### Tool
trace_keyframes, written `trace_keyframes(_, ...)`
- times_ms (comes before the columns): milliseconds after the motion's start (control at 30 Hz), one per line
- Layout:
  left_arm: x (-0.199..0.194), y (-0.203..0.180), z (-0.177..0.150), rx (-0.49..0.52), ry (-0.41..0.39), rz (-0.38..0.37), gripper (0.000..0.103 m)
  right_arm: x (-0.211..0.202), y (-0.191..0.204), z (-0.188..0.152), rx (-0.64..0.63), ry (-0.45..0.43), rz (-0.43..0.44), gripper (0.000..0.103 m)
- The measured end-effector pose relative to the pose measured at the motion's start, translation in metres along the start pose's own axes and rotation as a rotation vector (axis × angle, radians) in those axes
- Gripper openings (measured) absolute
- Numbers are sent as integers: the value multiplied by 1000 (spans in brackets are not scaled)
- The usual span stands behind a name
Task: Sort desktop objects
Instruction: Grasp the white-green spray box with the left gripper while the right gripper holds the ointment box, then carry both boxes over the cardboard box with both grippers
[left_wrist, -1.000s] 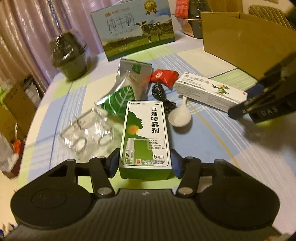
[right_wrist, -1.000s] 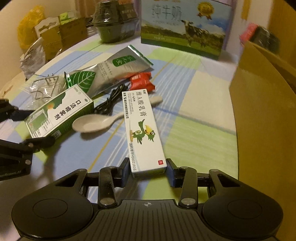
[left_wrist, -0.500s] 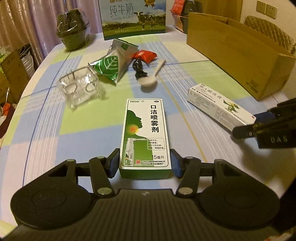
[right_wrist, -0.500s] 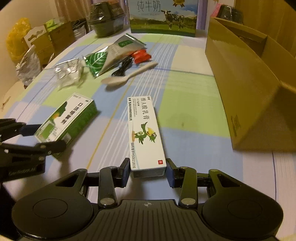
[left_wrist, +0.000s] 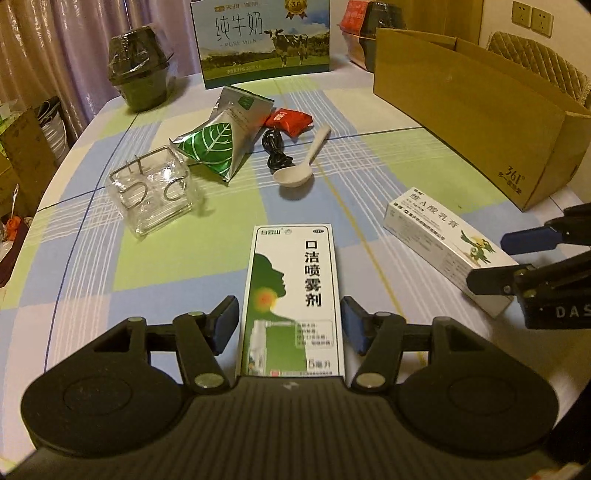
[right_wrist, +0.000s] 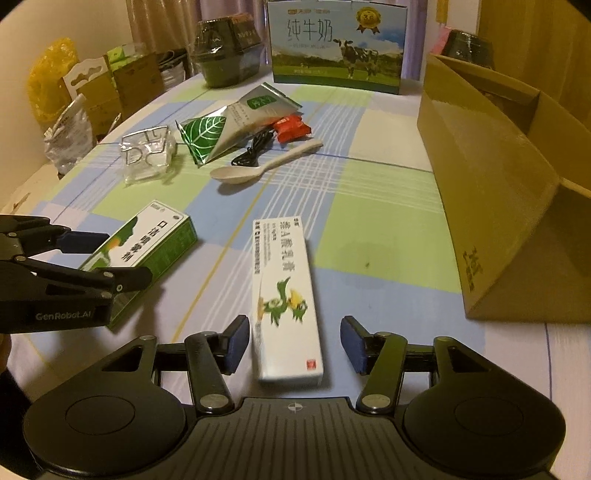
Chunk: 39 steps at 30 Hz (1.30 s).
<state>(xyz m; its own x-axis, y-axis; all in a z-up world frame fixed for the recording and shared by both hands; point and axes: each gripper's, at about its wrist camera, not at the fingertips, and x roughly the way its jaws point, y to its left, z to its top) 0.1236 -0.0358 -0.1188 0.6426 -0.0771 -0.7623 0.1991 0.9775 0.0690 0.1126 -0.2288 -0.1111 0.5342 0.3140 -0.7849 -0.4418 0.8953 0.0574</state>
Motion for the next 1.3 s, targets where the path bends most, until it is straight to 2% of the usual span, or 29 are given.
trace_keyframes(333,12,1,5,6,10,-5,56,26,6,12,-58,16,20,51)
trace_keyframes(400,13,1,5,9,13,-4,56,27,7,13,-68,15,16,47)
trace_keyframes(467,13,1,5,9,19,-7,52,27,7,14,-65,14,14,36)
trace_keyframes(600,11,2,5,-6,22,1,51,24,4,14,-42,16,8,35)
trace_keyframes(967,-26,-7,16,-30,-24,-19,51,-33,-7,14,44,-90,-34,35)
trace_keyframes(1300,-63,-56,72,8,-132,-114,51,-105,-49,51,98,-217,-101,35)
